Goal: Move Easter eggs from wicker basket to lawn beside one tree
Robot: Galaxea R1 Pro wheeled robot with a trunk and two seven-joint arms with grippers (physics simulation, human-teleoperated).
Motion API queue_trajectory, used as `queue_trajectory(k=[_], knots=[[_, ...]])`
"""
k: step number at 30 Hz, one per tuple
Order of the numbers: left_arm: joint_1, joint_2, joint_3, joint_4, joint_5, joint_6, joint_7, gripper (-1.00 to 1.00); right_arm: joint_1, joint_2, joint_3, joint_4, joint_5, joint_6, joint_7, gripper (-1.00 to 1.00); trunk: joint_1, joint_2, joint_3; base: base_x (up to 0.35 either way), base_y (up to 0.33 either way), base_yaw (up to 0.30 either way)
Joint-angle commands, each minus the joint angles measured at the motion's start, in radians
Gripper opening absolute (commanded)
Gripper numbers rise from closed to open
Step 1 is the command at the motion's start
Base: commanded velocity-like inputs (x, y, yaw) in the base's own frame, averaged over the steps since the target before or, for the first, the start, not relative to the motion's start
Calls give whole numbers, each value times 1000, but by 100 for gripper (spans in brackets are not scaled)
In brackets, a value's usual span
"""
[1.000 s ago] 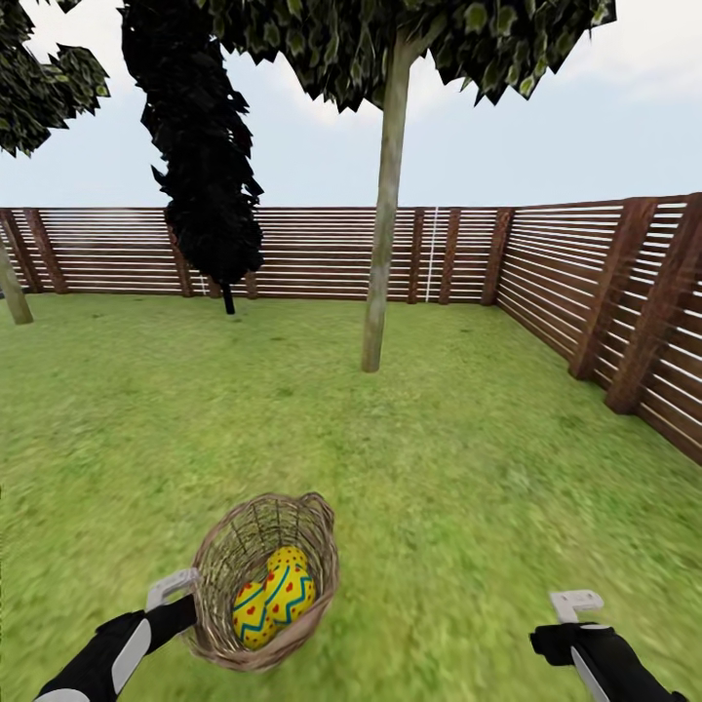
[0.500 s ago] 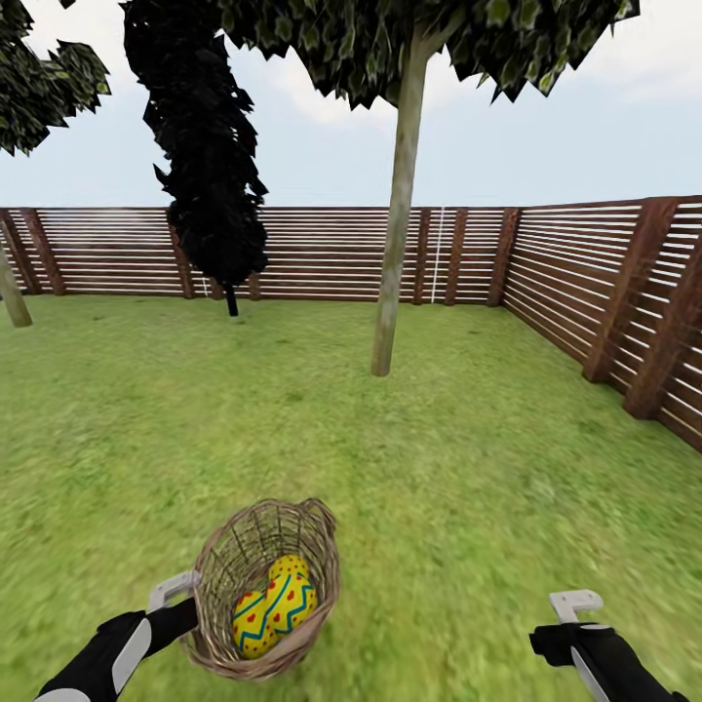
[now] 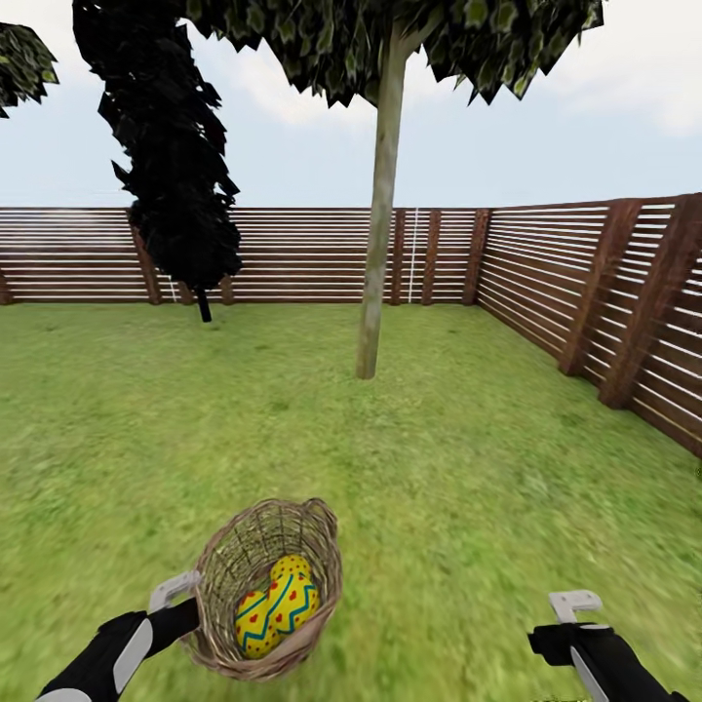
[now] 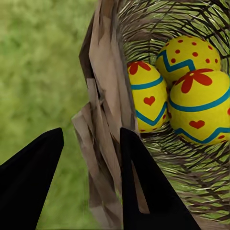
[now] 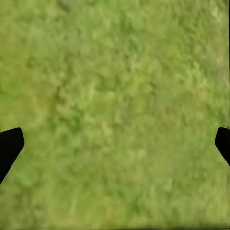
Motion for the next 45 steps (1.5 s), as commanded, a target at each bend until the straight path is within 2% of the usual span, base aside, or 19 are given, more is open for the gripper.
queue_trajectory(k=[1, 12, 24, 32, 45], knots=[[0, 0, 7, -2, 8, 7, -4, -100, -1, -1, 4, -1, -8, 5, -4, 100, 0, -1, -1, 192, 307, -300], [0, 0, 7, -2, 8, 8, -4, -100, -1, 1, 5, -1, -5, 4, -4, 100, 0, -1, -1, 228, 293, -300], [0, 23, 14, -5, 13, 4, -6, -100, -1, 1, 5, 2, -5, 4, -4, 100, 0, -1, -1, 217, 292, -300], [0, 26, 15, -5, 13, 4, -6, -100, -1, 3, 7, 3, -2, 0, -4, 100, 0, -1, -1, 219, 292, -300], [0, 26, 15, -5, 14, 4, -6, -100, 0, 7, 7, 3, -2, -2, -5, 100, 0, -1, -1, 273, 236, -20]])
